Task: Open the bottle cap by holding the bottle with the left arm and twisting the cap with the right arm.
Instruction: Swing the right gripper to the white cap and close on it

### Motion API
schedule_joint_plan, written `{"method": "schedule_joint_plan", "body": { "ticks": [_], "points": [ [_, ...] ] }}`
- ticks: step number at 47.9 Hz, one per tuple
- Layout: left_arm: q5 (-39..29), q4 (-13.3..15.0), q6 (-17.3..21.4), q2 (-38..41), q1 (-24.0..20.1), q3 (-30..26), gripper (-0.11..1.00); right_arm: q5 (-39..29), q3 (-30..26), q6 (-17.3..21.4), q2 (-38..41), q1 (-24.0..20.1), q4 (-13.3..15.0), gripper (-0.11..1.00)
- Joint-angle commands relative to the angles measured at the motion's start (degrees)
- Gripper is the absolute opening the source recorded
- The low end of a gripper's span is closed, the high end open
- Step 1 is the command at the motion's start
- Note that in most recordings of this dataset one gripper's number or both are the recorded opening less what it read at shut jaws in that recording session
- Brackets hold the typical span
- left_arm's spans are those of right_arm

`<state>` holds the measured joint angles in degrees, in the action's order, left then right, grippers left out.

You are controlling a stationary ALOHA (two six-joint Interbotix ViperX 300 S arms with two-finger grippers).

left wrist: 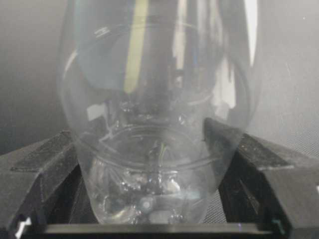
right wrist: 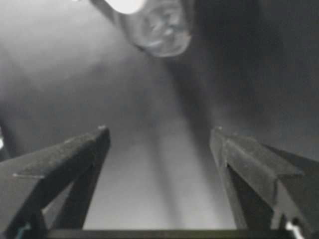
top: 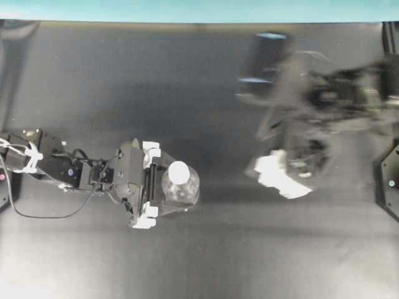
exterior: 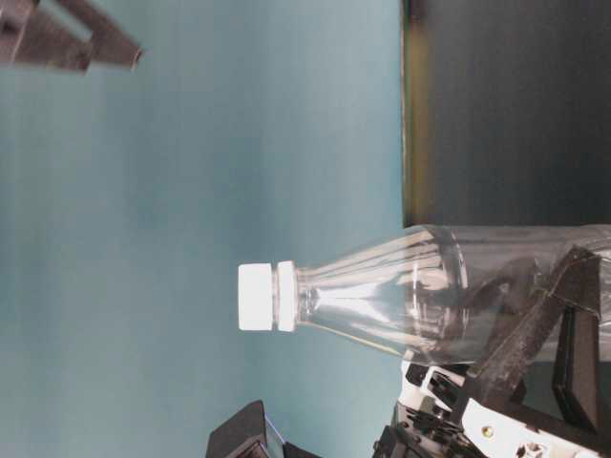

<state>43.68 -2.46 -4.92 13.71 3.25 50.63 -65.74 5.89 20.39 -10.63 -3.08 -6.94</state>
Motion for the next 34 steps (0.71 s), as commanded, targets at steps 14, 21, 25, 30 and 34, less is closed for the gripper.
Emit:
{"method": "schedule_joint_plan", "body": {
  "ticks": [14,21,25,30,34],
  "points": [
    [0.1,-0.2,-0.3,-0.1,0.3,-0.4,0.81,-22.0,-28.4,11.3,21.5,0.0,-1.5,0.78],
    [0.2,-0.2,-0.7,-0.1,0.3,-0.5,0.81,-23.4,-33.8,16.5,26.3,0.2,-1.5,0.78],
    [0.2,-0.2,-0.8,-0.1,0.4,-0.5,0.81,-23.0,-35.2,18.8,28.0,0.4,-1.5,0.78],
    [0.2,-0.2,-0.8,-0.1,0.4,-0.6,0.81,-21.5,-35.0,19.7,28.9,0.5,-1.4,0.78],
    [0.2,-0.2,-0.9,-0.1,0.4,-0.7,0.81,-19.3,-34.1,19.8,29.3,0.4,-1.4,0.78]
  ]
}}
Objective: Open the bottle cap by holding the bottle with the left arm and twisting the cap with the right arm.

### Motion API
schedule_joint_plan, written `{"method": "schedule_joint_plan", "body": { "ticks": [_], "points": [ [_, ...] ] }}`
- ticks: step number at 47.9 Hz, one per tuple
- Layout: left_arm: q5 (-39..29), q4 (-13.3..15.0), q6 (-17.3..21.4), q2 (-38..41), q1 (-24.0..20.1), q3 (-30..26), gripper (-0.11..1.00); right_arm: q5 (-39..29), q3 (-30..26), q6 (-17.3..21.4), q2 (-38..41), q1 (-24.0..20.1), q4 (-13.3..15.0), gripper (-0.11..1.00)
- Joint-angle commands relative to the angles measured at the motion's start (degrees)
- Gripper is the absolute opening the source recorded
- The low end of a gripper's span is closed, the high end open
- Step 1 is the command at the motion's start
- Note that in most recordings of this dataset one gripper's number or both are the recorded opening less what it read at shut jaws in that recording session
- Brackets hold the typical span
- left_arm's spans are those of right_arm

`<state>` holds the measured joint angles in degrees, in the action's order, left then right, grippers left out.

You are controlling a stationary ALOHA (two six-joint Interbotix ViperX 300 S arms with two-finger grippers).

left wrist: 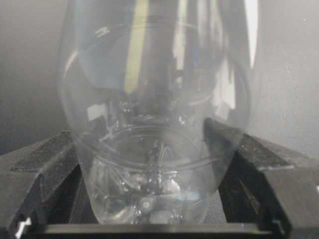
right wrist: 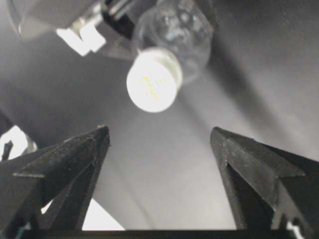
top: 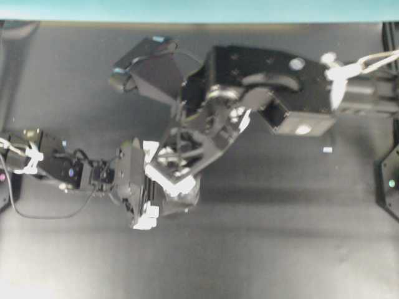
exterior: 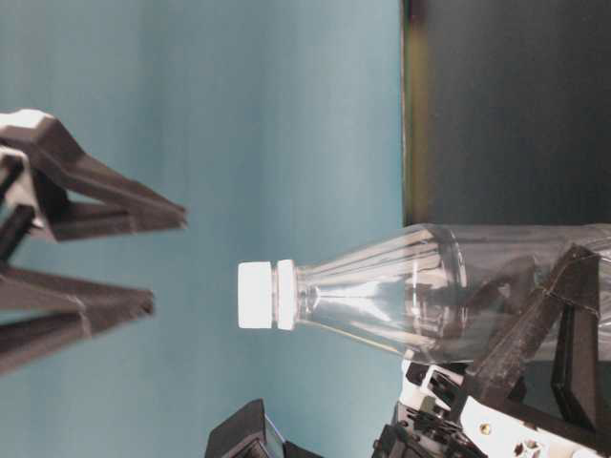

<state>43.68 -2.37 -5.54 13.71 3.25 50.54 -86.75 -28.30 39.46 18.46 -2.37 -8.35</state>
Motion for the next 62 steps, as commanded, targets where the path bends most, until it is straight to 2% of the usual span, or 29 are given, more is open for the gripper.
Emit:
{"method": "schedule_joint_plan", "body": {
  "ticks": [1,26,31,37,41,48,53,59,62],
  "points": [
    [0.2,-0.3,-0.2,-0.1,0.4,-0.6,0.81,2.1,0.4,0.7,0.3,-0.4,0.0,0.78],
    [-0.2,-0.3,-0.2,-0.1,0.4,-0.6,0.81,9.1,7.0,0.8,-0.2,-0.4,0.1,0.75],
    [-0.2,-0.3,-0.2,-0.1,0.4,-0.5,0.81,9.1,7.4,0.4,-0.2,-0.5,0.1,0.64],
    [-0.3,-0.3,-0.2,-0.1,0.4,-0.4,0.81,9.1,7.8,-0.2,-0.2,-0.5,0.1,0.38],
    [-0.3,-0.3,-0.2,-0.1,0.4,-0.4,0.81,9.1,8.1,-1.7,-0.2,-0.4,0.1,0.38],
    [-0.3,-0.3,-0.2,-0.1,0.4,-0.4,0.81,8.9,7.8,-6.6,-0.1,-0.4,0.0,0.38],
    [-0.3,-0.3,-0.2,-0.2,0.4,-0.4,0.81,8.8,7.8,-12.0,-0.1,-0.3,0.1,0.38],
    [-0.3,-0.3,-0.2,-0.1,0.4,-0.4,0.81,8.5,7.6,-22.1,0.0,-0.4,-0.1,0.38],
    [-0.3,-0.3,-0.2,-0.1,0.4,-0.4,0.81,8.5,7.3,-28.4,0.1,-0.3,-0.1,0.38]
  ]
}}
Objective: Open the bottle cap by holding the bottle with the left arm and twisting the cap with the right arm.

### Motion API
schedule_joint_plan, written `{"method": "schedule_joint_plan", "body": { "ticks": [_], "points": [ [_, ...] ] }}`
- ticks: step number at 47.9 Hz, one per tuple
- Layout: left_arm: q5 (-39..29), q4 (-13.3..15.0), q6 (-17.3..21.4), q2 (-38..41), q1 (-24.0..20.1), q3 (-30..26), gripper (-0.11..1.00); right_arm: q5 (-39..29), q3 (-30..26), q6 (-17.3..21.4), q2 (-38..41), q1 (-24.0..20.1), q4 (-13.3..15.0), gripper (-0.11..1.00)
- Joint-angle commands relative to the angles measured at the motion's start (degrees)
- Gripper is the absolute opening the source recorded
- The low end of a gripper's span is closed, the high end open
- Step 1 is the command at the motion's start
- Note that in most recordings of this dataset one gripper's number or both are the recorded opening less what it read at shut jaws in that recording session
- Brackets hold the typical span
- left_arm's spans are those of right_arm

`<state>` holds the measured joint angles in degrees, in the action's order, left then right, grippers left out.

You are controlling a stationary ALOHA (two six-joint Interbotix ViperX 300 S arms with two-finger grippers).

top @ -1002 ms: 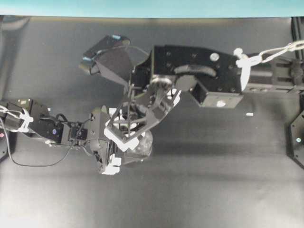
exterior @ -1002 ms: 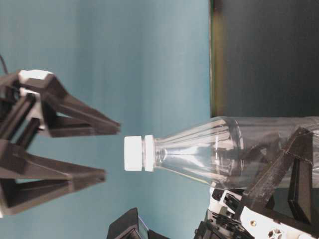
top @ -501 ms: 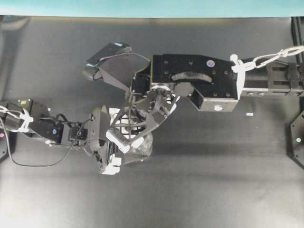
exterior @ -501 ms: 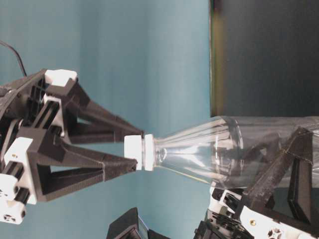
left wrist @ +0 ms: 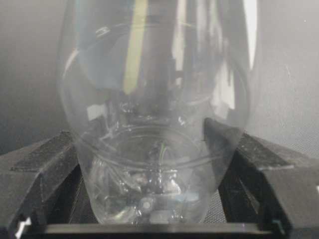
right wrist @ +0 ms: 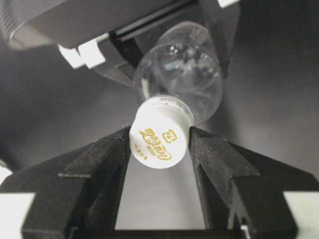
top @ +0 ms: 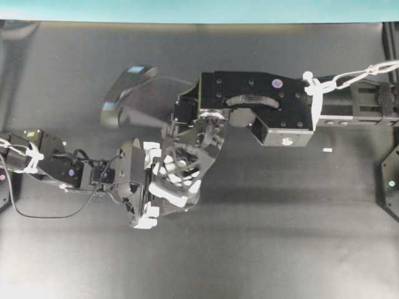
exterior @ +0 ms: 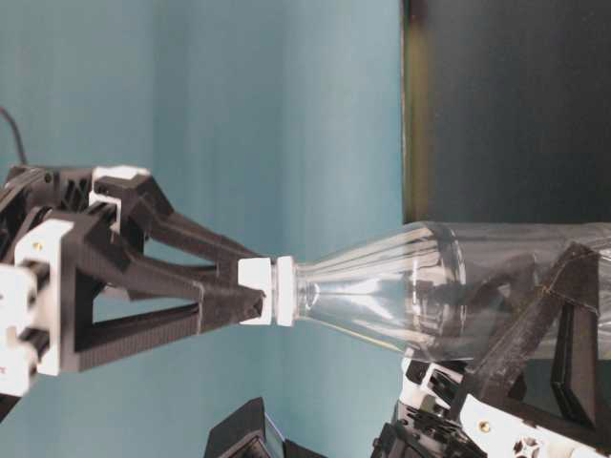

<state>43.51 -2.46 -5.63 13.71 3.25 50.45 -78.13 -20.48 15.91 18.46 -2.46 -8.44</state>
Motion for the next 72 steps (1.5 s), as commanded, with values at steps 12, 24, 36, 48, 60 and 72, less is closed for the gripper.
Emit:
{"method": "schedule_joint_plan", "body": {
  "ticks": [12,24,36,48,60,72],
  "points": [
    [-0.1,-0.2,-0.1,-0.1,0.4,-0.4,0.81,-0.7,-1.3,-23.3,0.4,-0.3,-0.1,0.38],
    [-0.1,-0.2,0.1,-0.1,0.3,-0.4,0.81,-1.5,-1.0,-35.2,0.3,-0.7,-0.2,0.38],
    [-0.1,-0.2,0.1,-0.1,0.3,-0.4,0.81,-1.5,-0.8,-47.2,0.3,-2.3,-0.2,0.38],
    [-0.1,-0.2,0.1,-0.1,0.4,-0.4,0.81,-0.5,-0.8,-47.6,0.2,-2.9,0.4,0.38],
    [-0.1,-0.2,0.1,-0.1,0.4,-0.4,0.81,-0.5,-0.4,-47.4,0.0,-2.9,1.2,0.38],
    [-0.1,-0.2,0.2,-0.1,0.4,-0.3,0.81,-0.4,1.0,-46.4,-0.7,-3.0,1.2,0.38]
  ]
}}
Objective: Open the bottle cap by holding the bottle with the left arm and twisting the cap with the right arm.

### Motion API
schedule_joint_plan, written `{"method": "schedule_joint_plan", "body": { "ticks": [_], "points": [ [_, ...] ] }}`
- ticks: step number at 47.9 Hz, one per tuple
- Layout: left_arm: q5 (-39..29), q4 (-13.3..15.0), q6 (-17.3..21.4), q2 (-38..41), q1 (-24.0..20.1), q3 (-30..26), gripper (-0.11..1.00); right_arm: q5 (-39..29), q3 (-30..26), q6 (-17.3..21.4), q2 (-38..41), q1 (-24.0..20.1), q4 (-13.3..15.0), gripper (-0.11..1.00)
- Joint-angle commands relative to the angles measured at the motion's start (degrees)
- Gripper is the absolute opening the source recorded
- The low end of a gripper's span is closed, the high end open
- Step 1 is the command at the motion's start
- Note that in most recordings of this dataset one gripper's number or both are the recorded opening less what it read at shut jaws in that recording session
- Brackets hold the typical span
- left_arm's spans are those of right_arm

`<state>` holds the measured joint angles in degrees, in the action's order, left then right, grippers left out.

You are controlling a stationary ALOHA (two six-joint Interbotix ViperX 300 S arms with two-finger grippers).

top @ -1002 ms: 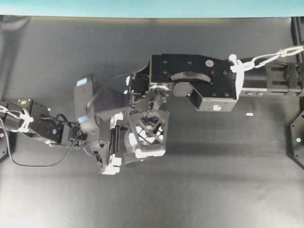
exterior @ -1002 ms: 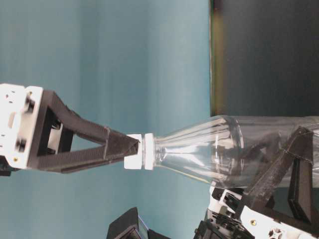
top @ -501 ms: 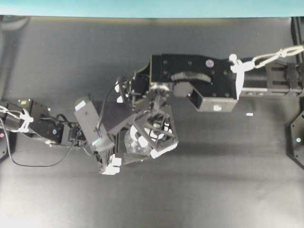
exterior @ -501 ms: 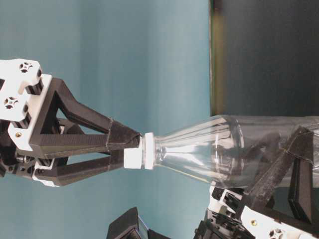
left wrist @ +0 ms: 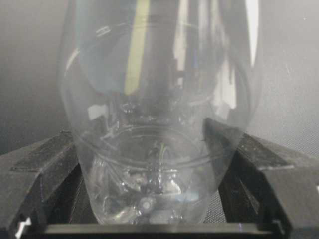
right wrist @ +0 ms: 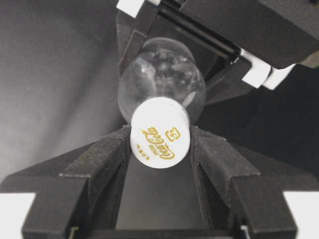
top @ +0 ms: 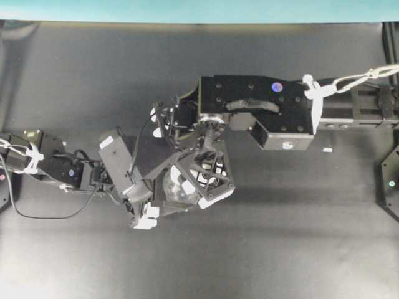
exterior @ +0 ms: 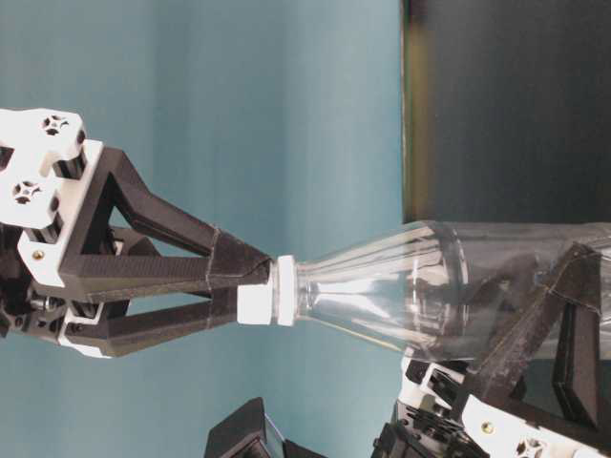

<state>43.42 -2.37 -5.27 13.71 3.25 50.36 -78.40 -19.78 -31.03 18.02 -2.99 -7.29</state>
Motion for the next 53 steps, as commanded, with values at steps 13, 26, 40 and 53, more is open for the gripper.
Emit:
{"method": "schedule_joint_plan", "body": {
  "ticks": [13,26,40,53],
  "points": [
    [0.0,-0.3,-0.2,-0.2,0.4,-0.2,0.81,1.6,0.7,6.9,-1.6,-2.9,2.2,0.77],
    [0.0,-0.3,-0.2,-0.1,0.4,-0.1,0.81,1.4,-0.1,21.5,-6.5,-3.6,2.2,0.78],
    [0.0,-0.3,-0.5,-0.1,1.0,-0.4,0.81,-1.3,-4.4,58.4,-6.5,-3.5,2.1,0.78],
    [0.0,-0.3,-0.5,-0.2,1.0,-1.4,0.81,-0.3,-4.4,71.4,-4.3,-4.9,2.0,0.78]
  ]
}}
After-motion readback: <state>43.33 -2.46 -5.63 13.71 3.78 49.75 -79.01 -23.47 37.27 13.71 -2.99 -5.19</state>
